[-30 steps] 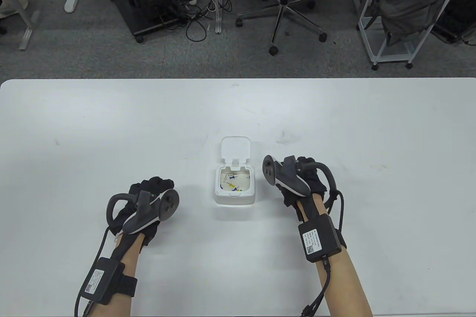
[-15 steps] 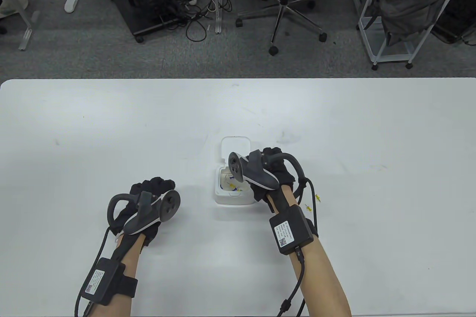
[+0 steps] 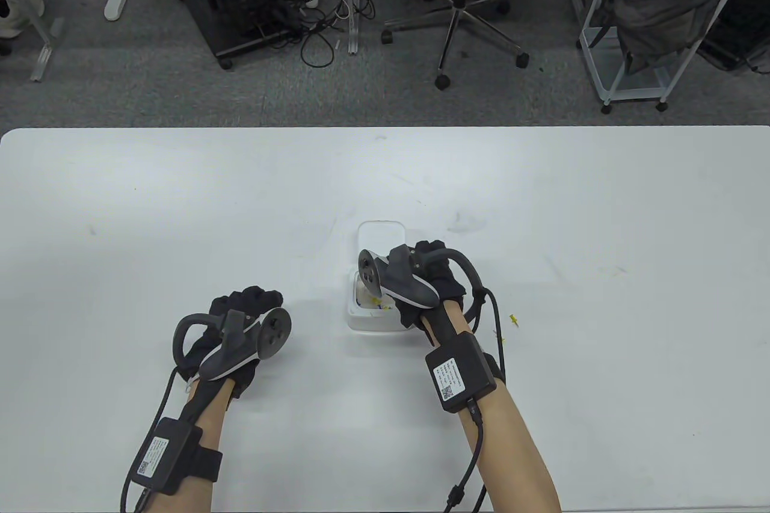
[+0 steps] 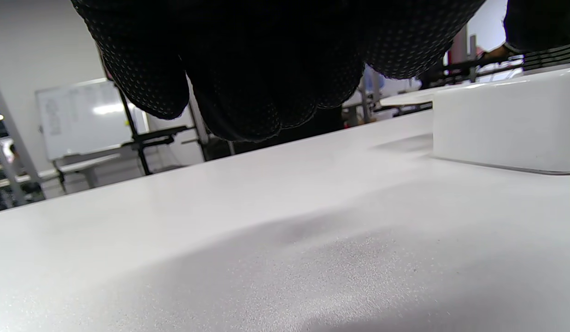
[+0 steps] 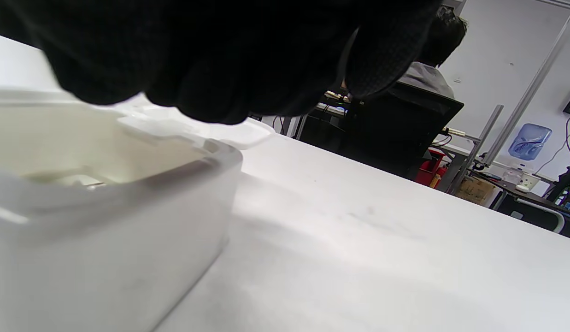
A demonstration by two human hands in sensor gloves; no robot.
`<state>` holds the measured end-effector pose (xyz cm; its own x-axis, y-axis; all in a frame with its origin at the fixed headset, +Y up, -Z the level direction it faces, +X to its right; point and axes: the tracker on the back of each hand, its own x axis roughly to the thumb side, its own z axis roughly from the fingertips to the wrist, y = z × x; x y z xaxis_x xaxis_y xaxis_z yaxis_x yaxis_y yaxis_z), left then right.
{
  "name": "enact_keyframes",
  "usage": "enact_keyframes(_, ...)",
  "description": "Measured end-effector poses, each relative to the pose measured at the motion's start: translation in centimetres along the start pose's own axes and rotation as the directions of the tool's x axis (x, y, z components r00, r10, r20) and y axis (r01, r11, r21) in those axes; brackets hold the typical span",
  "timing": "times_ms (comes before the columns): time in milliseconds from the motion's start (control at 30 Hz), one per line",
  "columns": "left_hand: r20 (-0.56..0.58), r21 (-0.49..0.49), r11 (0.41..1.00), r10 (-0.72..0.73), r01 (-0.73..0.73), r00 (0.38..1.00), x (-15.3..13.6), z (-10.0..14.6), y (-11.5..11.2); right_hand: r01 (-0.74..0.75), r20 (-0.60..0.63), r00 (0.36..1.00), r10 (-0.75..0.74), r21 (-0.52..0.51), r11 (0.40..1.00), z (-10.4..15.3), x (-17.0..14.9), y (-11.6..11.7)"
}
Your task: Press to open box and store push pins
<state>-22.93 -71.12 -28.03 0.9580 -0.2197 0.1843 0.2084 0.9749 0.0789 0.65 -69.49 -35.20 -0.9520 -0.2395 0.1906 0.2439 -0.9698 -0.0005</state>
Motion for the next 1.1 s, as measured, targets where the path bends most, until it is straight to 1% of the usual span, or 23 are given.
enact_keyframes(167, 0.0, -0.003, 1.0, 0.001, -0.001, 1.0, 0.0, 0.0, 0.0, -0.006, -0.047, 0.999, 0.007, 0.016, 1.0, 0.6, -2.1, 0.0)
enact_keyframes(233, -0.002, -0.003, 1.0, 0.003, -0.003, 1.0, 0.0, 0.0, 0.0, -0.004, -0.076, 0.997, 0.008, 0.049, 0.999, 0.9, -3.3, 0.2)
enact_keyframes(300, -0.002, -0.003, 1.0, 0.004, -0.004, 1.0, 0.0, 0.0, 0.0, -0.011, -0.105, 0.994, 0.016, 0.048, 0.999, 1.4, -4.7, 0.6)
enact_keyframes(500, -0.001, -0.002, 1.0, 0.003, -0.003, 1.0, 0.0, -0.1, 0.0, -0.003, -0.204, 0.979, 0.025, 0.107, 0.994, 2.7, -8.6, 2.7)
enact_keyframes(600, -0.001, -0.005, 1.0, 0.001, -0.001, 1.0, 0.0, 0.0, 0.0, -0.007, -0.242, 0.97, 0.03, 0.095, 0.995, 3.4, -10.2, 3.9)
enact_keyframes(667, -0.002, -0.005, 1.0, 0.003, -0.003, 1.0, 0.0, 0.0, 0.0, 0.002, -0.265, 0.964, 0.032, 0.126, 0.992, 3.9, -11.2, 4.8)
enact_keyframes(800, -0.005, -0.009, 1.0, 0.005, -0.005, 1.0, -0.1, 0.0, 0.0, 0.019, -0.302, 0.953, 0.03, 0.159, 0.987, 4.7, -12.5, 6.1)
enact_keyframes(1100, -0.004, -0.014, 1.0, 0.007, -0.007, 1.0, -0.1, 0.0, -0.1, 0.009, -0.341, 0.938, 0.06, 0.198, 0.98, 6.0, -13.9, 8.2)
